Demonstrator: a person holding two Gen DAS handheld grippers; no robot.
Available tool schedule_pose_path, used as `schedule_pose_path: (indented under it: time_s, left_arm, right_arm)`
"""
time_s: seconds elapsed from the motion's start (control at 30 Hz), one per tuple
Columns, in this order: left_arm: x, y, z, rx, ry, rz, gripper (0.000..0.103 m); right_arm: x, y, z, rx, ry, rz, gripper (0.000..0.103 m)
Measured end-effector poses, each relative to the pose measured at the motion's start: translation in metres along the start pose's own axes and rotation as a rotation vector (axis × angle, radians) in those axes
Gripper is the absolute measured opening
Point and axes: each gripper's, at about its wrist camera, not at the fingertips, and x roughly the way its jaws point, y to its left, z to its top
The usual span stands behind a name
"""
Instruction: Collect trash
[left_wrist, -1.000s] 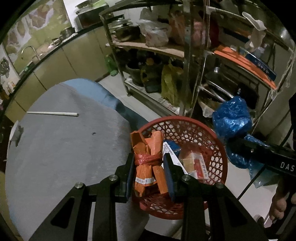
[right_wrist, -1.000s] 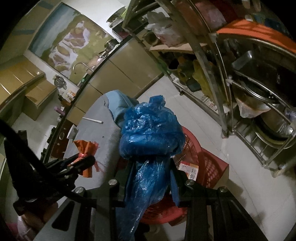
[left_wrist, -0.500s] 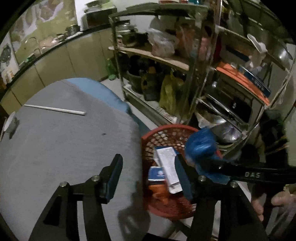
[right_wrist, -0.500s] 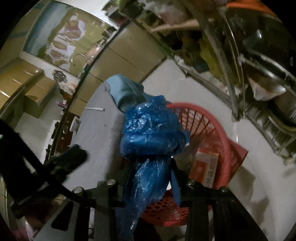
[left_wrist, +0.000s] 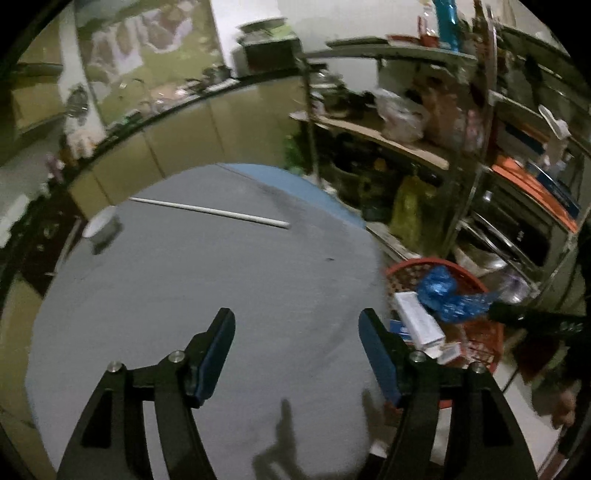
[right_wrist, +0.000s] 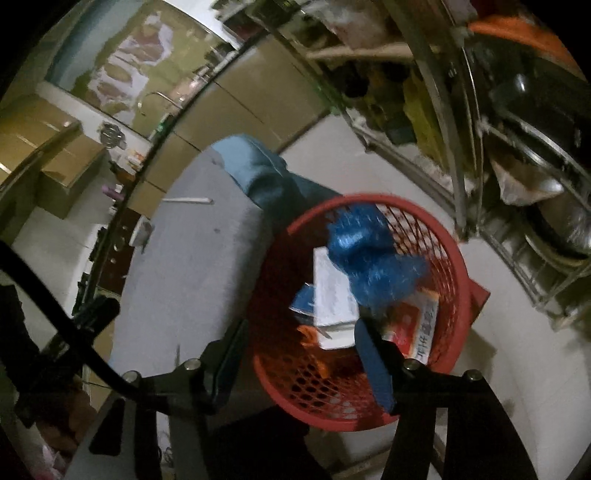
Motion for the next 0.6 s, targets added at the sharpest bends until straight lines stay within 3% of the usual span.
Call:
schedule_pose_path:
  time_s: [0.6]
  left_arm:
    - [-0.078, 0.122, -0.043, -0.241, -0.115, 0.324, 0.081]
  right_arm:
    - [-0.027, 0.189, -0.029, -0.412, -0.191, 0.055, 0.063]
